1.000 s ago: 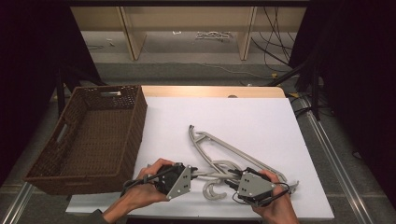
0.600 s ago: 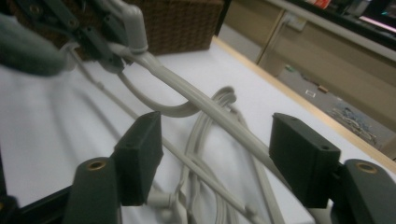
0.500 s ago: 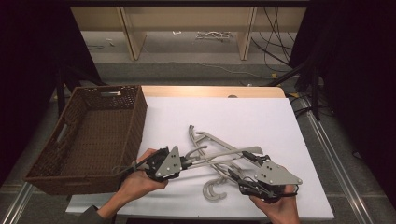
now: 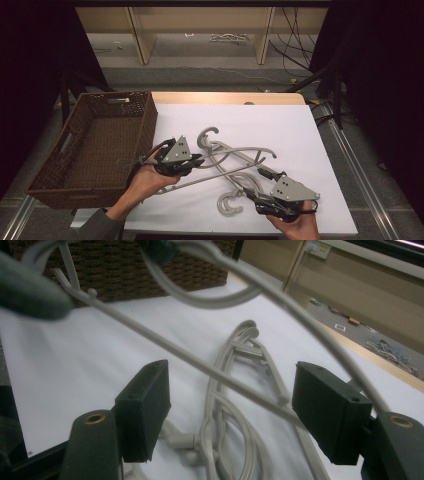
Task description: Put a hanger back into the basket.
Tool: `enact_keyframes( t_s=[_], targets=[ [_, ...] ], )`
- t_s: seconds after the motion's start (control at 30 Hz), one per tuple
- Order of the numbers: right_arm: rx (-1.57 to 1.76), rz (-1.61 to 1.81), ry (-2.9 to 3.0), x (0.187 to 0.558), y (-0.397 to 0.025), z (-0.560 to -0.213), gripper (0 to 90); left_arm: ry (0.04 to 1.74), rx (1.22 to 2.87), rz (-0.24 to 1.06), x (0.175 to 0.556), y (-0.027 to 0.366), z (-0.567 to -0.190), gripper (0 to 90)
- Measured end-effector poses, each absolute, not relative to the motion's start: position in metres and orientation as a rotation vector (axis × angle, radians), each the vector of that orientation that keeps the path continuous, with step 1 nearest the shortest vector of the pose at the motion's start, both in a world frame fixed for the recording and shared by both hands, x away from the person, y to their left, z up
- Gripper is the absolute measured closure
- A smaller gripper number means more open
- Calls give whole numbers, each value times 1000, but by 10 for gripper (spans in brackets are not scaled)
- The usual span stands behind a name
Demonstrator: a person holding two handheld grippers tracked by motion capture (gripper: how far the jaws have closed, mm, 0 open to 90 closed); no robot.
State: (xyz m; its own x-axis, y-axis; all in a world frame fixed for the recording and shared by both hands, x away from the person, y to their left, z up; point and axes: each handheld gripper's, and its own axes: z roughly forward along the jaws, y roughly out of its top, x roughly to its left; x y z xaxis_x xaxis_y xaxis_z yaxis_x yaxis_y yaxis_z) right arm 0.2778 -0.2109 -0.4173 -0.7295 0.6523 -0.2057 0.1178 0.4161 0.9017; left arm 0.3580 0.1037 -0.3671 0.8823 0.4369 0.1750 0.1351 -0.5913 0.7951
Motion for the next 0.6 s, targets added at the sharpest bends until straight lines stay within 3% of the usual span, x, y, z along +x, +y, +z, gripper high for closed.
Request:
enact_keyframes(
  t_s=[0.27,0.6],
  targets=[
    [682,1288,2176,279,-213,-423,307,455,2138,411,366,108,-336,802],
    [694,1262,2220,279,-213,-427,293,501,2111,541,374,150,-288,803]
  ],
)
